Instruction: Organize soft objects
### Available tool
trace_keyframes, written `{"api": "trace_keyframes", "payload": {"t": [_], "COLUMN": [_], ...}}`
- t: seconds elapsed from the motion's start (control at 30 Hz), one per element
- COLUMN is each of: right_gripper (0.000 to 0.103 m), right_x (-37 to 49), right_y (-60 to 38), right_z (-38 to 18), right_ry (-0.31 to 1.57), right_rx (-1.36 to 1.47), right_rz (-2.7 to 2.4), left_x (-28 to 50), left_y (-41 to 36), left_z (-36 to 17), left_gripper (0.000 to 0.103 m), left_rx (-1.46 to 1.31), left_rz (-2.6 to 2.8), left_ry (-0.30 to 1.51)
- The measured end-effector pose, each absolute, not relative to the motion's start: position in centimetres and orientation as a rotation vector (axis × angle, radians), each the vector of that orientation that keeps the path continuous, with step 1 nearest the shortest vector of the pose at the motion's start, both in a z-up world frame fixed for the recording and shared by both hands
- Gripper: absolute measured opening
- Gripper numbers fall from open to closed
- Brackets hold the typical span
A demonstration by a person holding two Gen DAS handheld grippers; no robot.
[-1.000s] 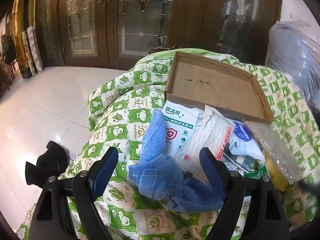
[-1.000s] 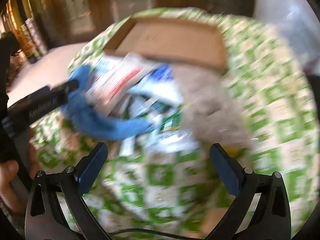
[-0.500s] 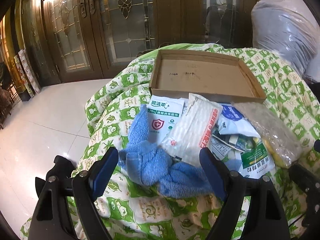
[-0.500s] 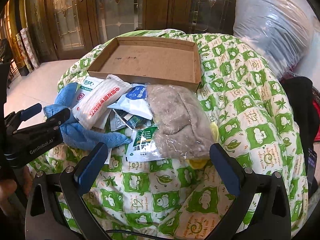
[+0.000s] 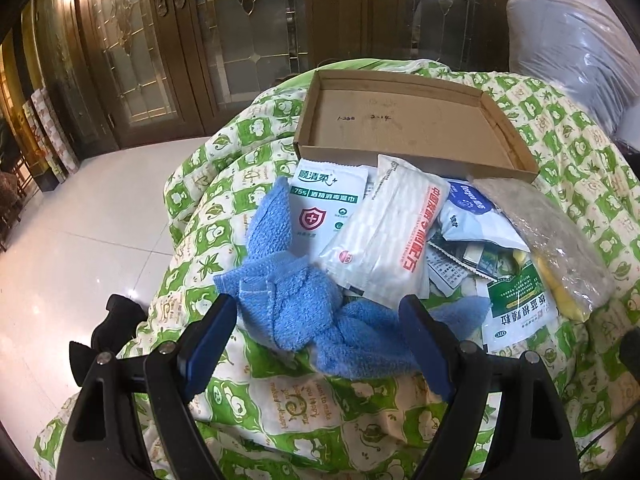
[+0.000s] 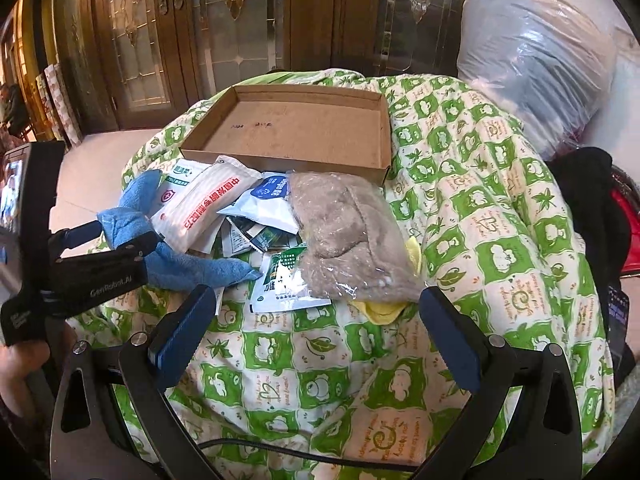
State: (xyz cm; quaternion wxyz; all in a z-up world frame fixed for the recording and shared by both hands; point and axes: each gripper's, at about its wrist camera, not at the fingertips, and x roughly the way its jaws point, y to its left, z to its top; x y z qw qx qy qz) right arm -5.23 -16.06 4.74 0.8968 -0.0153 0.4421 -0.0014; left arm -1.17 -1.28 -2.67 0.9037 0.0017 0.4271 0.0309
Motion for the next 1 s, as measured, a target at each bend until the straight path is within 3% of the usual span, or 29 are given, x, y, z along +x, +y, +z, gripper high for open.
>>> {"api": "trace_keyframes", "payload": {"t": [1.0], "right_gripper": [0.103], "right_x": [-4.4], "right_y": [-16.5], "right_z": [4.7], "right_ry": [0.948], "right_rx": [0.020], "right_rz": [0.050], "left_x": [-1.7], "left_y": [-1.4], "left_z": [-1.8], "left_gripper": [0.084], "left_rx": [-0.006], "left_rz": [0.006], "left_ry": [0.842]}}
